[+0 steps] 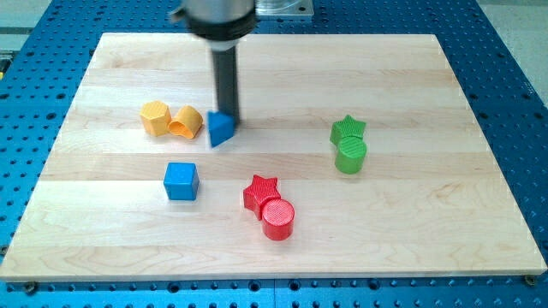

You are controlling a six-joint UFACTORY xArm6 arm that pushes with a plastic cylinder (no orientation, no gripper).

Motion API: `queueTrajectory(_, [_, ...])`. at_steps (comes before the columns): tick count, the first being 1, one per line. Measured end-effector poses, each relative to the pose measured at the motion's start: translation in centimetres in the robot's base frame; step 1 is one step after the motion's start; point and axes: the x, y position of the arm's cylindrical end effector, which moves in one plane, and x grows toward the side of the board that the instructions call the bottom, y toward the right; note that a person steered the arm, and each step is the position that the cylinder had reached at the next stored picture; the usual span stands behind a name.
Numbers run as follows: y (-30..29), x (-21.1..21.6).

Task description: Separate the blue blocks from each other

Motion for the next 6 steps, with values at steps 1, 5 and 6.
queueTrajectory(1, [-1.5, 3.2])
queueTrajectory(5, [-1.9, 10.5])
queueTrajectory(6, [-8.9, 11.0])
